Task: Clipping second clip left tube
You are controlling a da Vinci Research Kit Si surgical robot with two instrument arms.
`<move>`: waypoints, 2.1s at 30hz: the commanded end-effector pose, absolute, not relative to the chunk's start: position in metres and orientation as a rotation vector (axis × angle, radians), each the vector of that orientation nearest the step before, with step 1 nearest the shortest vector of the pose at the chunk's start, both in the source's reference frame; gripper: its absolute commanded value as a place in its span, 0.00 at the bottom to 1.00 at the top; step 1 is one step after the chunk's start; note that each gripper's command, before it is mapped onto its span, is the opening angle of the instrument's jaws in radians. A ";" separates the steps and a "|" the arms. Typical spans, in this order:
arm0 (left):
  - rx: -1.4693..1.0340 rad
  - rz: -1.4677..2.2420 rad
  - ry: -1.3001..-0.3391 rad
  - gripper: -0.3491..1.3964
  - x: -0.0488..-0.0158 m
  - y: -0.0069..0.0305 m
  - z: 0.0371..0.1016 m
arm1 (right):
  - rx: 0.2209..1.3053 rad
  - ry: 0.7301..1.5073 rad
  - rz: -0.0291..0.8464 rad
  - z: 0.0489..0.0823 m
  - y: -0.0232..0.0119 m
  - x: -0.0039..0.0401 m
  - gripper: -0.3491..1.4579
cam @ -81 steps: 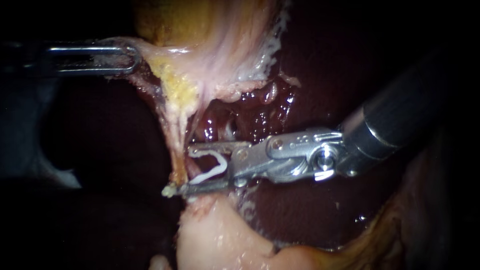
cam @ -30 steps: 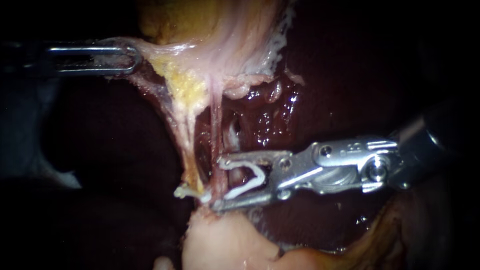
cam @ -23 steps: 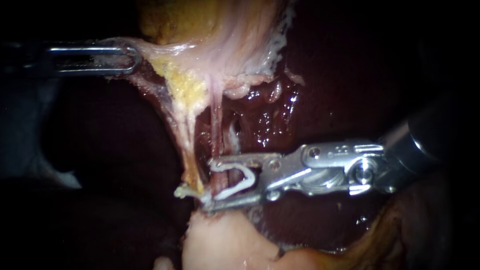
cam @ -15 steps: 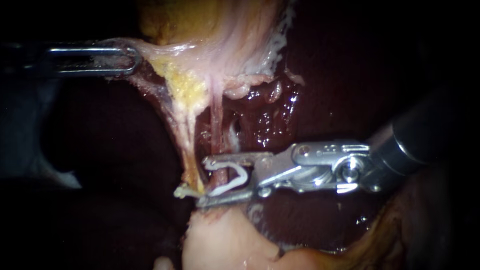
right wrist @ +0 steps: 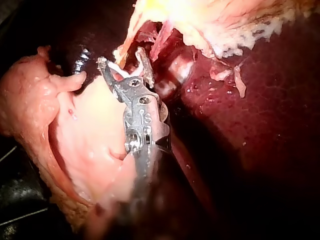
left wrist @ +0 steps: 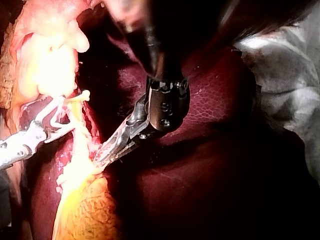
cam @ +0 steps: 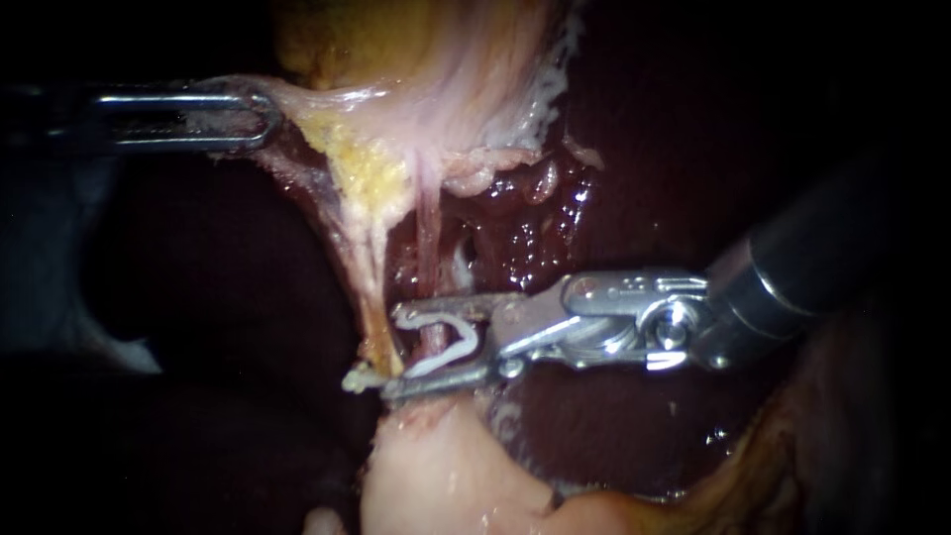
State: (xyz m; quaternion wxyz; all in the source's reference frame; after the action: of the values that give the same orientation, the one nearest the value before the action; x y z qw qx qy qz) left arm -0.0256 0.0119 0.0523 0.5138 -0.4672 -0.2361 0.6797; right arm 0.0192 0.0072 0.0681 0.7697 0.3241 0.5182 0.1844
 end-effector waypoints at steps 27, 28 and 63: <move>-1.124 1.635 -0.571 0.00 -0.0259 0.0119 0.0525 | 0.766 1.114 0.405 0.0696 0.0045 0.0255 0.47; -1.124 1.635 -0.571 0.00 -0.0259 0.0119 0.0525 | 0.769 1.115 0.402 0.0694 0.0043 0.0256 0.47; -1.125 1.635 -0.572 0.00 -0.0258 0.0119 0.0525 | 0.921 1.211 0.410 0.0638 0.0026 0.0258 0.00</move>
State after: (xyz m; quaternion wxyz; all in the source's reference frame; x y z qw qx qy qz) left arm -0.0258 0.0119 0.0525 0.5123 -0.4676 -0.2379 0.6799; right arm 0.0256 0.0026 0.0640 0.7053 0.4137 0.5438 0.1889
